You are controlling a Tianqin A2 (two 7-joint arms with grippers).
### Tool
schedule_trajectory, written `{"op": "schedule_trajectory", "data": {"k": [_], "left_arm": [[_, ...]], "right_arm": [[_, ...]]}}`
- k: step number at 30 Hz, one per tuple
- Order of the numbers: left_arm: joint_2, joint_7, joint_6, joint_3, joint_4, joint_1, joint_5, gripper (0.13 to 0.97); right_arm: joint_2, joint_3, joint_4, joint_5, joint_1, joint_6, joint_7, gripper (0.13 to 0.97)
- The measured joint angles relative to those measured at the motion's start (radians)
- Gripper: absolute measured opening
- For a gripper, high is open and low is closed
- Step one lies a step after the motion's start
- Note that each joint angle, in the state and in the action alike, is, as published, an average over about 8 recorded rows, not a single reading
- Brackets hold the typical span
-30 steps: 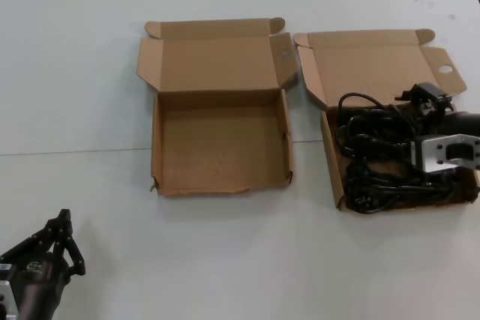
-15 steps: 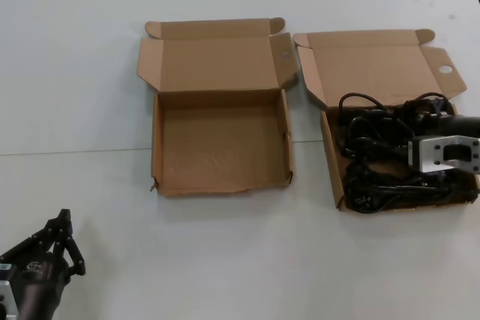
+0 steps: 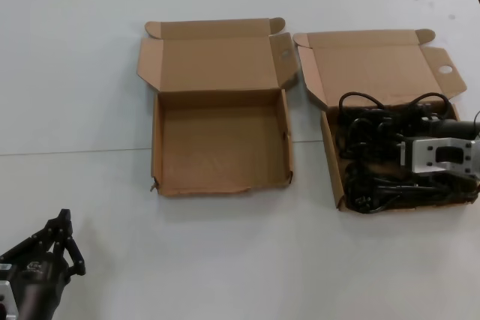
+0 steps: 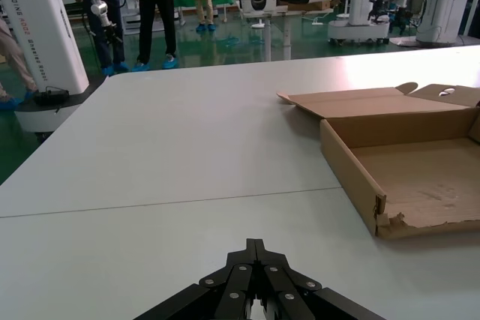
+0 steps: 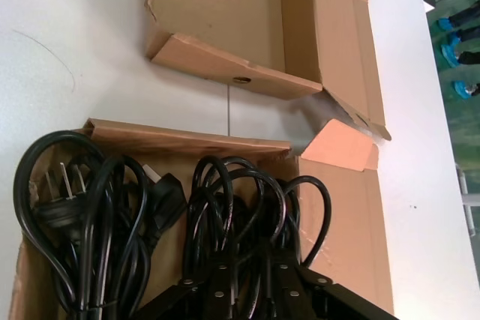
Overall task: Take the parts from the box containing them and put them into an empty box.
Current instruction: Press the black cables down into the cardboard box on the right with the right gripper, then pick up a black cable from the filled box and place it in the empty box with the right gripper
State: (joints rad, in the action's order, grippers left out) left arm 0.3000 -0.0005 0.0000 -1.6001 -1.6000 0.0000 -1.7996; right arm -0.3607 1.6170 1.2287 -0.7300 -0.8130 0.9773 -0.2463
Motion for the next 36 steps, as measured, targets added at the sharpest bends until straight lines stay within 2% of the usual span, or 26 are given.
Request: {"op": "schedule_trajectory", "data": {"k": [9, 18, 36], "left_arm": [[0.000, 0.000, 0.000, 0.000, 0.000, 0.000, 0.000, 0.156], [0.000, 0.000, 0.000, 0.000, 0.000, 0.000, 0.000, 0.156], [0.000, 0.000, 0.000, 0.000, 0.000, 0.000, 0.000, 0.156]], "right_arm": [[0.005, -0.006, -0.009, -0.010, 0.001, 0.000, 0.000, 0.173], [0.004, -0.023, 0.027, -0.011, 0.006, 0.024, 0.000, 0.159], [0.074, -0.190, 0.275, 0.049, 0.016, 0.236, 0.000, 0.159]]}}
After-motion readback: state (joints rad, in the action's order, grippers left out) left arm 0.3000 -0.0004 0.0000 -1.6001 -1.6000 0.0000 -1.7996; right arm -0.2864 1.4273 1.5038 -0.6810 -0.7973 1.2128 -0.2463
